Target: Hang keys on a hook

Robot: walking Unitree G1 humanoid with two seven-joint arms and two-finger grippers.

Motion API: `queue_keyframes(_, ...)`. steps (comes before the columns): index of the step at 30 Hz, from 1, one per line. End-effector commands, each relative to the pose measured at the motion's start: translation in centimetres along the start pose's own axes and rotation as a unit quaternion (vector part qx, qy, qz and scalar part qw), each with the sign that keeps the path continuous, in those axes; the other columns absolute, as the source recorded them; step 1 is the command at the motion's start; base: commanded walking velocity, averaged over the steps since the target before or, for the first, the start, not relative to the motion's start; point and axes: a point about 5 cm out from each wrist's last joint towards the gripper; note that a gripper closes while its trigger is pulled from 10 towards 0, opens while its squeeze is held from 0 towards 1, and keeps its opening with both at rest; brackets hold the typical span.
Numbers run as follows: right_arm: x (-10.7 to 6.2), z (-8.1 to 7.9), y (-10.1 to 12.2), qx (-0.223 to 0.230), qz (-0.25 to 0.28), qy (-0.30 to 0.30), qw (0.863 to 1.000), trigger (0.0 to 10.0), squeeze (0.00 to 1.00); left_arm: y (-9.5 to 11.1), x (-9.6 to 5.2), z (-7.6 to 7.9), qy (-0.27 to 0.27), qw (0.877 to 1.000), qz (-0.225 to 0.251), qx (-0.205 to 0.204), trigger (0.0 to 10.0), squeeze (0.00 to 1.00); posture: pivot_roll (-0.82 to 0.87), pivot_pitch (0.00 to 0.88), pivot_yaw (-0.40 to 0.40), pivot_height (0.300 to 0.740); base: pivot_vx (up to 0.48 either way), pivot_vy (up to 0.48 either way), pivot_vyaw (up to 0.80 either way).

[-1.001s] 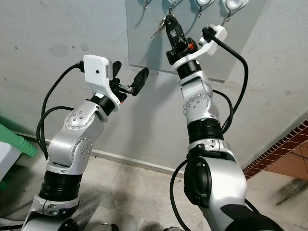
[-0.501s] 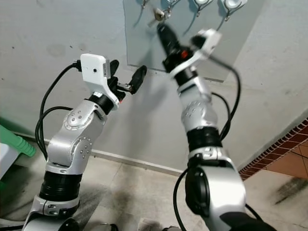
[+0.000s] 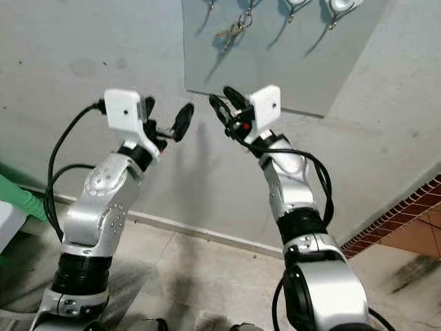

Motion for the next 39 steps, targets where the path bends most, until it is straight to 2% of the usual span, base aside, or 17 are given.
queue_keyframes(1,-1.1,1.0,-0.7,0.007,-0.014,-0.034,0.999,10.0,0.00,-0.5,-0.4,-1.3,0.025,1.000,-0.002,0.011,10.0,0.00,0.04,0.123,-0.049,0.740,0.000,0.000,0.00)
queue_keyframes(3,-2.3,1.7,-1.6,0.020,-0.028,-0.069,0.997,10.0,0.00,-1.3,-0.9,-2.7,0.049,0.999,-0.006,0.002,10.0,0.00,0.04,0.119,-0.045,0.740,0.000,0.000,0.00)
queue_keyframes(4,-3.6,2.4,-2.5,0.019,-0.045,-0.104,0.993,10.0,0.00,-2.1,-1.5,-4.1,0.074,0.997,-0.013,0.004,10.0,0.00,0.03,0.113,-0.038,0.740,0.000,0.000,0.00)
queue_keyframes(5,-3.6,2.4,-2.5,0.019,-0.045,-0.104,0.993,10.0,0.00,-2.1,-1.5,-4.1,0.074,0.997,-0.013,0.004,10.0,0.00,0.03,0.113,-0.038,0.740,0.000,0.000,0.00)
queue_keyframes(6,-4.8,2.9,-3.1,0.012,-0.060,-0.130,0.990,10.0,0.00,-2.9,-2.2,-5.3,0.097,0.995,-0.019,0.005,10.0,0.00,0.03,0.109,-0.034,0.740,0.000,0.000,0.00)
queue_keyframes(9,-6.2,3.3,-3.8,0.008,-0.076,-0.154,0.985,10.0,0.00,-4.0,-3.0,-6.7,0.125,0.992,-0.030,0.001,10.0,0.00,0.02,0.103,-0.030,0.740,0.000,0.000,0.00)
queue_keyframes(10,-7.6,3.6,-4.6,0.006,-0.098,-0.177,0.979,10.0,0.00,-5.1,-4.0,-8.1,0.153,0.987,-0.042,-0.005,10.0,0.00,0.01,0.090,-0.021,0.740,0.000,0.000,0.00)
queue_keyframes(13,-9.2,3.7,-5.4,-0.006,-0.127,-0.202,0.971,10.0,0.00,-6.3,-5.3,-9.7,0.183,0.982,-0.053,0.008,10.0,0.00,0.01,0.081,-0.015,0.740,0.000,0.000,0.00)
queue_keyframes(15,-10.1,3.7,-5.9,-0.002,-0.140,-0.217,0.966,10.0,0.00,-6.8,-5.7,-10.3,0.201,0.978,-0.053,-0.003,10.0,0.00,0.00,0.066,-0.001,0.740,0.000,0.000,0.00)
queue_keyframes(20,-10.9,3.3,-6.4,0.004,-0.149,-0.231,0.962,10.0,0.00,-7.1,-5.8,-11.1,0.225,0.973,-0.048,-0.017,10.0,0.00,0.00,0.040,0.013,0.740,0.000,0.000,0.00)
queue_keyframes(24,-11.1,3.3,-6.5,0.005,-0.149,-0.239,0.959,10.0,0.00,-7.0,-5.4,-11.3,0.228,0.973,-0.045,-0.017,10.0,0.00,-0.01,0.021,0.020,0.740,0.000,0.000,0.00)
queue_keyframes(27,-11.3,3.1,-6.7,0.002,-0.156,-0.250,0.956,10.0,0.00,-6.9,-4.6,-11.4,0.231,0.972,-0.039,-0.033,10.0,0.00,-0.01,0.000,0.027,0.740,0.000,0.000,0.00)
queue_keyframes(28,-11.3,3.0,-6.8,0.004,-0.158,-0.254,0.954,10.0,0.00,-7.0,-4.3,-11.4,0.228,0.972,-0.039,-0.045,10.0,0.00,-0.01,0.000,0.028,0.740,0.000,0.000,0.00)
queue_keyframes(31,-11.3,2.9,-6.8,0.005,-0.157,-0.255,0.954,10.0,0.00,-6.7,-3.9,-11.3,0.224,0.973,-0.030,-0.036,10.0,0.00,-0.01,0.000,0.028,0.740,0.000,0.000,0.00)
queue_keyframes(39,-11.7,2.5,-7.0,0.001,-0.164,-0.256,0.953,10.0,0.00,-6.9,-3.4,-10.9,0.204,0.977,-0.029,-0.057,10.0,0.00,-0.01,0.000,0.028,0.740,0.000,0.000,0.00)
Point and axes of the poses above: a point about 5 cm out from each wrist's last joint towards the gripper, its own x axis pointing out of the wrist towards the gripper, its own y axis along the axis of the wrist's last joint, z = x × y, and after that the axes turned 13 degrees about -x, right-handed
